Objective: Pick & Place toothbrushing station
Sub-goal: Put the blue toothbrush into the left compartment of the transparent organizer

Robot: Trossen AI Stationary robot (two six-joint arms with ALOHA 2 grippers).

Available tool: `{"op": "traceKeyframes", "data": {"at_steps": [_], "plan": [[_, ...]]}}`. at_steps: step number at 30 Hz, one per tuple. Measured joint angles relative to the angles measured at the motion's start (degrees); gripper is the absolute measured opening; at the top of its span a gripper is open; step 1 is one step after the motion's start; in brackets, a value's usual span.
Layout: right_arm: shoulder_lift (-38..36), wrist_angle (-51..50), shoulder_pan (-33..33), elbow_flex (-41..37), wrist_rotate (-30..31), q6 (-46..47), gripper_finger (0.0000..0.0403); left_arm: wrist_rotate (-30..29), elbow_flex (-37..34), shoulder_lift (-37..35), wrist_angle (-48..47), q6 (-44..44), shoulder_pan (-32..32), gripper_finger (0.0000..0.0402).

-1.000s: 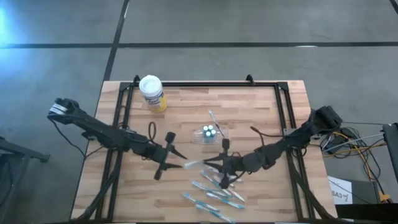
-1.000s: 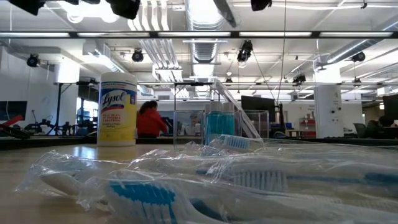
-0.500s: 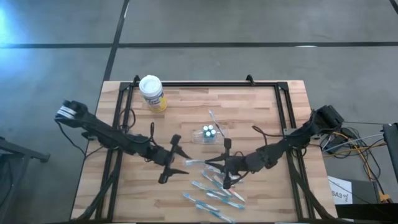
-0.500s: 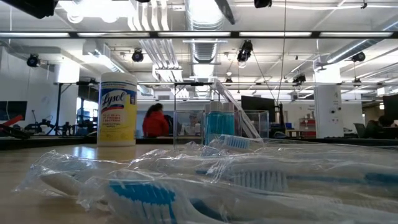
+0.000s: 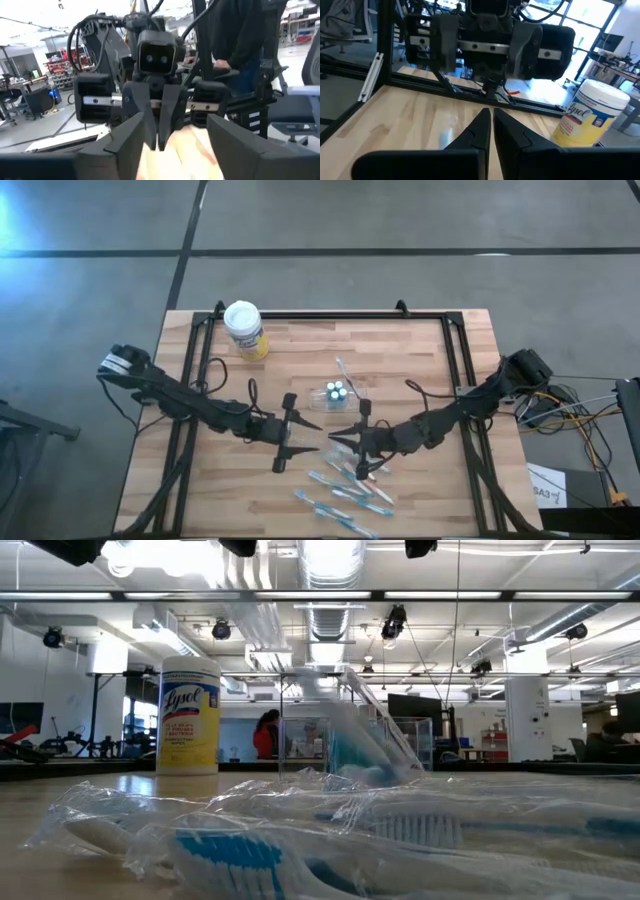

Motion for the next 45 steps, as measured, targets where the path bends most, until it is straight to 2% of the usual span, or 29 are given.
{"op": "traceKeyframes", "data": {"at_steps": [3,6,8,10,15,18,21,25,27,29,32,37,41,45], "plan": [[0.00,-0.25,0.06,0.00,-0.04,0.10,0.0017,-0.73,0.61,1.39,-0.05,0.04,0.00,0.0164],[0.00,-1.29,0.06,-0.13,-0.06,0.79,0.0017,-2.66,0.40,1.59,-0.38,0.33,0.00,0.0085],[0.02,-2.77,0.06,-0.17,-0.02,1.62,0.0017,-2.85,0.37,0.51,-3.39,0.95,-0.09,0.0033],[0.02,-4.58,0.04,-0.17,0.01,2.46,0.0017,-2.99,0.37,-1.87,-8.35,1.56,-0.55,0.0011],[0.02,-8.95,0.06,-0.17,0.00,5.40,0.0017,-5.05,0.00,-10.92,-23.29,-0.74,-2.45,0.0011],[-0.06,-14.71,0.07,-0.17,-0.06,10.94,0.0018,-5.97,-2.37,-17.38,-28.24,-3.50,-4.31,0.0005],[-0.68,-27.09,0.10,0.33,-2.20,22.02,0.0018,-5.81,-6.22,-23.64,-29.05,-7.07,-6.24,0.0010],[-0.79,-48.64,-0.53,4.33,-9.41,38.60,0.0018,-5.85,-12.25,-30.23,-29.01,-9.90,-7.76,0.0016],[-0.15,-57.23,-0.99,7.06,-12.54,43.82,0.0024,-5.84,-15.02,-32.26,-28.59,-10.98,-8.03,0.0016],[0.05,-65.12,-1.30,9.25,-16.34,47.77,0.0039,-5.84,-17.60,-33.56,-27.90,-12.16,-8.04,0.0014],[0.76,-71.39,-1.82,12.76,-22.43,53.19,0.0073,-5.79,-20.66,-34.49,-26.27,-13.57,-8.04,0.0009],[3.90,-80.50,-1.98,16.56,-26.85,57.90,0.0138,-5.09,-22.29,-34.56,-25.20,-13.99,-8.11,0.0009],[7.94,-80.58,-1.98,18.19,-29.11,59.01,0.0179,-3.82,-22.02,-34.72,-24.85,-14.06,-8.26,0.0018],[12.62,-81.53,-1.97,18.97,-29.55,59.19,0.0201,-2.28,-21.44,-35.04,-24.62,-13.96,-8.37,0.0022]]}}
